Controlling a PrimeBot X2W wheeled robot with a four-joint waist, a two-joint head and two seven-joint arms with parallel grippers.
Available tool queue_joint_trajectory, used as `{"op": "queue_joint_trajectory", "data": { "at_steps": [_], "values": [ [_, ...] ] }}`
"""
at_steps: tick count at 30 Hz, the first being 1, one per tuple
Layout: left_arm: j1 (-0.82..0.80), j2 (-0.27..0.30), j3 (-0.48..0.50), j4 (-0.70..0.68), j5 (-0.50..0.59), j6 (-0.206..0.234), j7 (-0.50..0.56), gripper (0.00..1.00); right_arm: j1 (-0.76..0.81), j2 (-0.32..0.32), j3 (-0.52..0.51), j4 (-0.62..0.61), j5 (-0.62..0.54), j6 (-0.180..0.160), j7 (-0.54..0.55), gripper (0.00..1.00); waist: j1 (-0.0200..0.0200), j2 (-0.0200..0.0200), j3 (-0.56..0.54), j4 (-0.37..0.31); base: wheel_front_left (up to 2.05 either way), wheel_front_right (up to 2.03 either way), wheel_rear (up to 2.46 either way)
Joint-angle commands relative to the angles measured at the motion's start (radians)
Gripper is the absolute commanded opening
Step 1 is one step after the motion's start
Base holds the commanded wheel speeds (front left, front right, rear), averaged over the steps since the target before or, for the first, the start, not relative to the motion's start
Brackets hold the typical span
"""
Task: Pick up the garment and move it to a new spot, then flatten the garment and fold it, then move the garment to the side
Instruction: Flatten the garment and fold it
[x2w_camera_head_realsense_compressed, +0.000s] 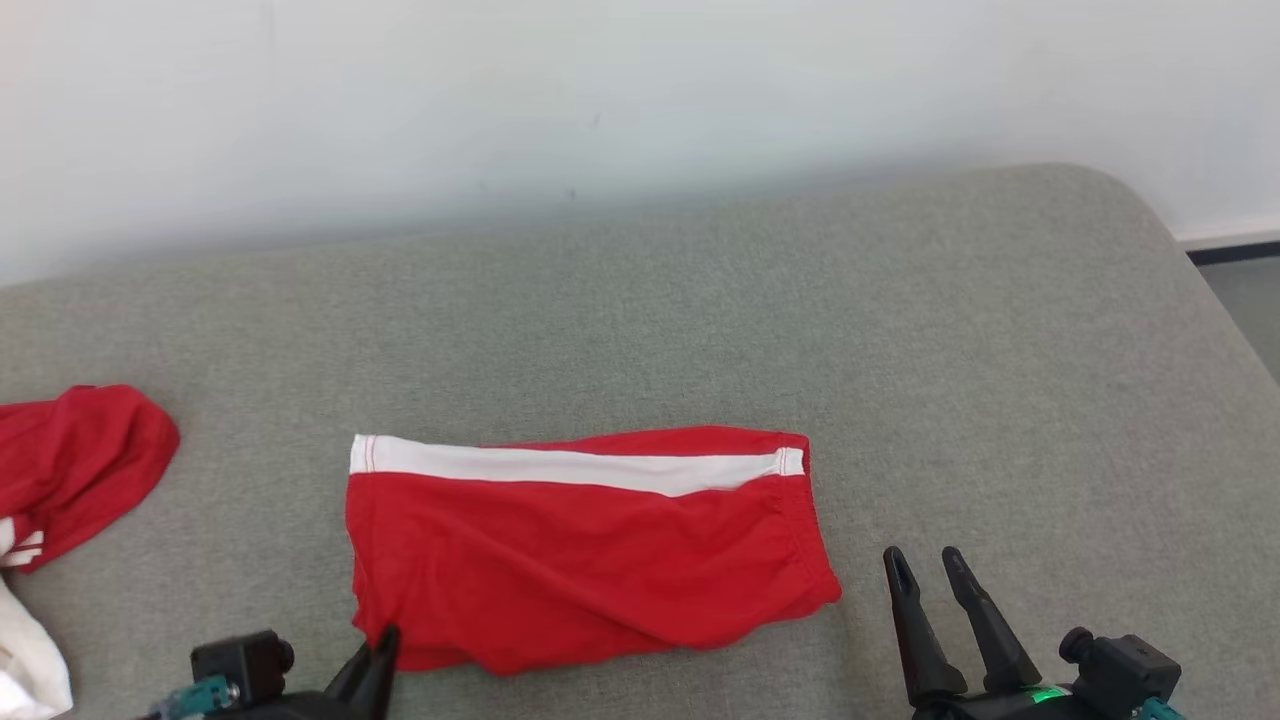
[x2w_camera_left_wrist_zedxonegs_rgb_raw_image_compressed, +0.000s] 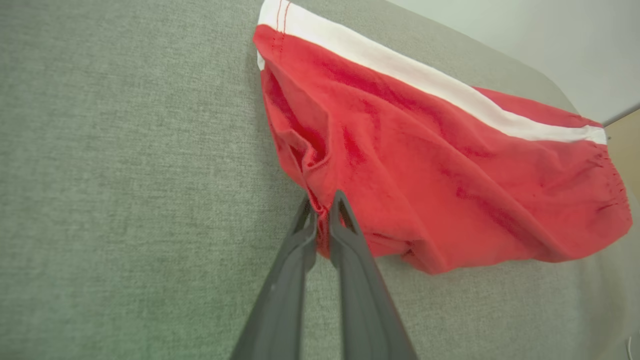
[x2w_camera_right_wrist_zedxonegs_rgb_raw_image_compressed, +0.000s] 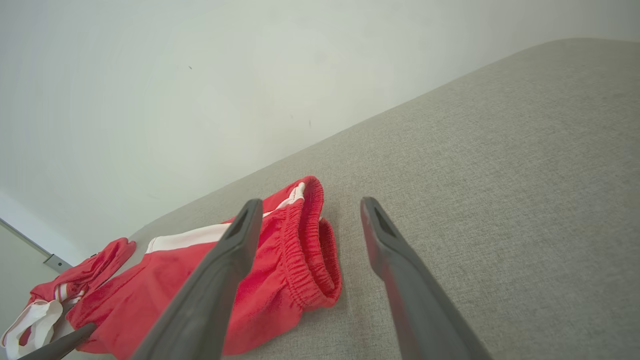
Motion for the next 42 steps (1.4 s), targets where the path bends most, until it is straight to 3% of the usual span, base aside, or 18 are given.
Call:
{"op": "queue_joint_trajectory", "data": {
  "at_steps": [1, 2, 9, 14, 26, 32, 42],
  "values": [
    [0.016, -0.007, 0.000, 0.004, -0.003, 0.001, -0.010, 0.76, 0.003, 0.000, 0.000, -0.001, -0.012, -0.002, 0.000, 1.00, 0.0001, 0.0001, -0.015, 0.014, 0.00, 0.00, 0.00],
    [0.017, -0.011, 0.002, 0.009, 0.002, 0.000, -0.025, 1.00, 0.001, -0.002, 0.000, -0.001, -0.012, -0.002, 0.000, 1.00, 0.0001, 0.0001, -0.017, 0.015, 0.00, 0.00, 0.00],
    [0.037, -0.008, 0.044, 0.015, 0.057, 0.010, -0.159, 1.00, -0.020, 0.001, -0.023, -0.020, -0.011, -0.002, 0.000, 1.00, 0.0001, 0.0001, -0.035, 0.022, 0.00, 0.00, 0.00],
    [0.060, -0.026, 0.144, -0.018, 0.131, 0.019, -0.196, 1.00, -0.024, 0.012, -0.051, -0.029, -0.015, -0.002, 0.000, 1.00, 0.0001, 0.0001, -0.040, 0.039, 0.00, 0.00, 0.00],
    [0.202, -0.167, 0.482, -0.211, 0.596, -0.002, -0.197, 1.00, -0.019, 0.029, -0.091, -0.029, -0.059, -0.002, 0.000, 1.00, 0.0001, 0.0001, -0.046, 0.067, 0.00, 0.00, 0.00],
    [0.278, -0.214, 0.543, -0.196, 0.744, -0.025, -0.197, 1.00, 0.003, 0.038, -0.102, -0.020, -0.112, -0.002, 0.000, 1.00, 0.0001, 0.0001, -0.060, 0.072, 0.00, 0.00, 0.00],
    [0.331, -0.272, 0.602, -0.174, 0.842, -0.055, -0.197, 1.00, 0.022, 0.052, -0.119, 0.026, -0.189, -0.002, 0.000, 1.00, 0.0001, 0.0001, -0.072, 0.081, 0.00, 0.00, 0.00]
  ]
}}
